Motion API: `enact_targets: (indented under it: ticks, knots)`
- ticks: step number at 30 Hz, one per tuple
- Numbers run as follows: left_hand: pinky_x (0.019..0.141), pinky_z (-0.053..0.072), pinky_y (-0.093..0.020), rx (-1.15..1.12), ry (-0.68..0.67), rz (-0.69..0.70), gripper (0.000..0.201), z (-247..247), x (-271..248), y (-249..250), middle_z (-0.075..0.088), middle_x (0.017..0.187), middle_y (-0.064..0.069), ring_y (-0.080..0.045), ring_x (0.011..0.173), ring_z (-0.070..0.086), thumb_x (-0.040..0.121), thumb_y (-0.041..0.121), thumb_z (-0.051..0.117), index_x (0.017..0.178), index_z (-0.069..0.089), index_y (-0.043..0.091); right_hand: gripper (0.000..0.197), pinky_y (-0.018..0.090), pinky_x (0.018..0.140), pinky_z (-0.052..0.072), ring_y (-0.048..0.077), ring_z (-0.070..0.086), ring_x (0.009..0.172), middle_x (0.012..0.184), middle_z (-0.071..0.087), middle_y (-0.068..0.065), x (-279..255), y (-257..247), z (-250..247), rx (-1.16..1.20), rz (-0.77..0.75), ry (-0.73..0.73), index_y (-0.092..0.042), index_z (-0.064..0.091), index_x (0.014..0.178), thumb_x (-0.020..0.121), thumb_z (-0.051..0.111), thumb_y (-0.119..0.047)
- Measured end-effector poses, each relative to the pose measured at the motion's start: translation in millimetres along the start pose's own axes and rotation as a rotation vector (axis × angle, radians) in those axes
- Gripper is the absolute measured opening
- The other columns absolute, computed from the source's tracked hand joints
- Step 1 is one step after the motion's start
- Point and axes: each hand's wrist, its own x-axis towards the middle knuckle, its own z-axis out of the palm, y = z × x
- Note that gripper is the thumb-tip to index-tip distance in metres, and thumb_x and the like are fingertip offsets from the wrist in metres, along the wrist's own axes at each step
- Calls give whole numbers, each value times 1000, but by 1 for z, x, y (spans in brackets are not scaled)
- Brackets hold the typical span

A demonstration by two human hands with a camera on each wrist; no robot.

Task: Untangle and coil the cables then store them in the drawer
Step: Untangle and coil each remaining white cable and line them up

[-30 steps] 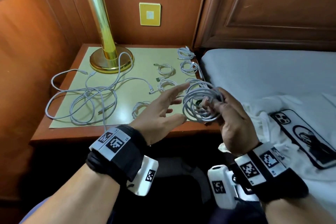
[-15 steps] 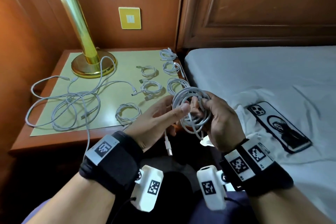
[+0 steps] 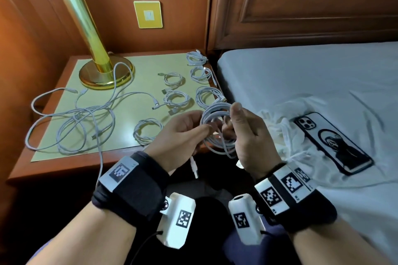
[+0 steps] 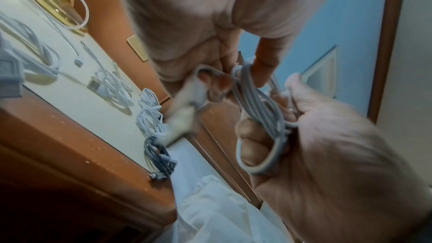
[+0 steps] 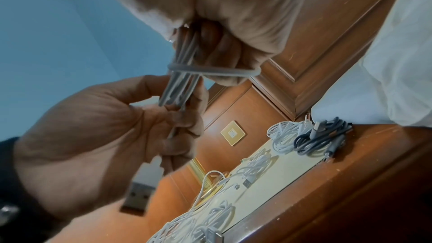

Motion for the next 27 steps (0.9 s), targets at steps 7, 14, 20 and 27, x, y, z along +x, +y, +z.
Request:
enact_targets:
  ticks: [7, 14, 20, 27]
  knots:
    - [51, 34, -22, -114, 53, 65, 18, 7, 1, -1, 55, 75, 1, -12, 60, 45, 89, 31, 58, 97, 69, 19, 39, 18, 59, 48, 6, 65, 66, 71, 69, -6, 6, 0, -2, -254, -87, 130, -20, 68, 87, 90, 55, -57]
    - [57, 41, -8, 62, 34, 187, 19, 20, 4, -1, 57, 68, 19, 3, 57, 52, 106, 14, 43, 97, 59, 18, 47, 19, 53, 43, 10, 61, 62, 64, 67, -4, 7, 5, -12, -548, -194, 320, -16, 65, 78, 91, 51, -59]
    - [57, 34, -24, 224, 156, 199, 23, 30, 5, -6, 54, 62, 24, 2, 56, 47, 106, 24, 45, 85, 51, 29, 27, 3, 52, 30, 3, 53, 56, 59, 57, -13, 6, 5, -18, -658, -368, 374, -20, 70, 82, 87, 73, -46]
    - [56, 39, -13, 126, 140, 267, 24, 28, 3, -4, 53, 69, 19, -1, 62, 47, 108, 20, 40, 93, 59, 24, 51, 8, 64, 40, 4, 54, 71, 85, 62, -3, 10, 3, -13, -507, -133, 319, -15, 62, 84, 82, 59, -66]
